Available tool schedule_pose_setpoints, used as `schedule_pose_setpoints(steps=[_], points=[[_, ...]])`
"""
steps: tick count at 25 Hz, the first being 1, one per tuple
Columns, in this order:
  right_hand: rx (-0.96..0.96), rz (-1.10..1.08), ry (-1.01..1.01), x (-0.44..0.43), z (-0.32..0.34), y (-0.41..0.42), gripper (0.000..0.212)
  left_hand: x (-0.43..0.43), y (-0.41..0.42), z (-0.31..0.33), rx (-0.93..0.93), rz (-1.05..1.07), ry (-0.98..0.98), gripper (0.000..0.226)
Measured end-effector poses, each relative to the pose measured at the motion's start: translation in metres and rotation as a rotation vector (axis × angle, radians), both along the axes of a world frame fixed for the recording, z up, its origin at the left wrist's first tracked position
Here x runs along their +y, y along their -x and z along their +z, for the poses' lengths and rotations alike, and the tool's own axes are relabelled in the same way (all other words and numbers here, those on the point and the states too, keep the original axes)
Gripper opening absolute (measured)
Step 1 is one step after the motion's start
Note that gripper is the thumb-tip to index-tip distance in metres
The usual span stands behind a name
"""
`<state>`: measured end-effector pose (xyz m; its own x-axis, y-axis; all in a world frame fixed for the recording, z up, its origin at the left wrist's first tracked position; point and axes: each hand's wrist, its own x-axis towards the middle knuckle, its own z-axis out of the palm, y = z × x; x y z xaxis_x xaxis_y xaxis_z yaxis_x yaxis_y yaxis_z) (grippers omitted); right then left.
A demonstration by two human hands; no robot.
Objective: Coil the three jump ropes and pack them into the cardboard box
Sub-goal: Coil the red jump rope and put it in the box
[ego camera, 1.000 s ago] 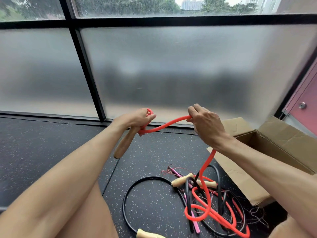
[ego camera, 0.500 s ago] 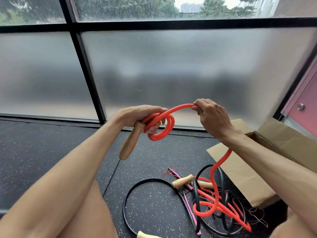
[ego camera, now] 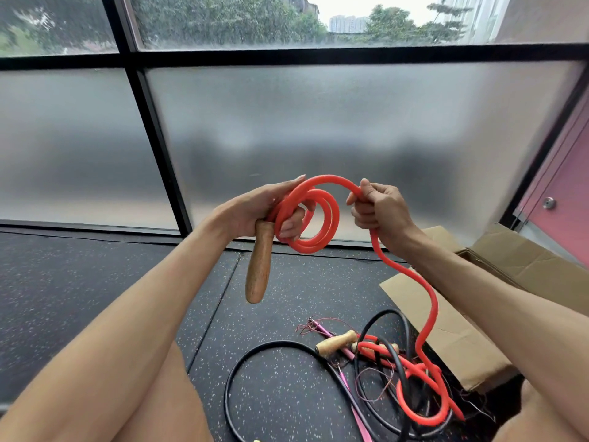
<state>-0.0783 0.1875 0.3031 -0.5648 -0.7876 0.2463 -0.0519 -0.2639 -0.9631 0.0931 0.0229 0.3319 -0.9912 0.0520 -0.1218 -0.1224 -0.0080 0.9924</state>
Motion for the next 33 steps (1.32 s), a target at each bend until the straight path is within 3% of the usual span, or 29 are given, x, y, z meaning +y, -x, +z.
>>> schedule_pose_setpoints(steps=[5, 9, 14, 16, 19, 22, 25, 27, 30, 33], points=[[-0.241, 0.04, -0.009, -0.005, 0.003, -0.003, 0.043, 0.022, 0.005, 0.009, 0.081, -0.061, -0.112, 0.063], [-0.29, 0.091, -0.063, -0.007, -0.001, -0.008, 0.044, 0.026, 0.01, 0.014, 0.126, -0.024, -0.144, 0.061], [-0.247, -0.007, -0.06, -0.013, -0.015, -0.016, 0.049, 0.027, 0.013, 0.018, 0.185, 0.098, -0.249, 0.051], [-0.165, -0.047, -0.127, -0.014, -0.026, -0.013, 0.053, 0.026, 0.014, 0.022, 0.247, 0.168, -0.298, 0.049], [0.18, -0.2, -0.331, -0.014, -0.044, -0.012, 0.062, 0.02, 0.014, 0.028, 0.355, 0.277, -0.358, 0.048], [0.401, -0.32, -0.39, -0.013, -0.056, -0.014, 0.061, 0.014, 0.016, 0.028, 0.43, 0.353, -0.425, 0.048], [0.58, -0.385, -0.449, -0.013, -0.071, -0.01, 0.052, 0.004, 0.016, 0.028, 0.498, 0.448, -0.483, 0.045], [0.732, -0.444, -0.524, -0.012, -0.078, -0.009, 0.033, -0.003, 0.014, 0.027, 0.534, 0.532, -0.519, 0.044], [0.743, -0.427, -0.5, -0.012, -0.071, -0.017, 0.014, -0.007, 0.013, 0.027, 0.573, 0.67, -0.566, 0.044], [0.489, -0.238, -0.325, -0.024, -0.058, -0.03, 0.02, -0.011, 0.015, 0.027, 0.606, 0.844, -0.57, 0.054]])
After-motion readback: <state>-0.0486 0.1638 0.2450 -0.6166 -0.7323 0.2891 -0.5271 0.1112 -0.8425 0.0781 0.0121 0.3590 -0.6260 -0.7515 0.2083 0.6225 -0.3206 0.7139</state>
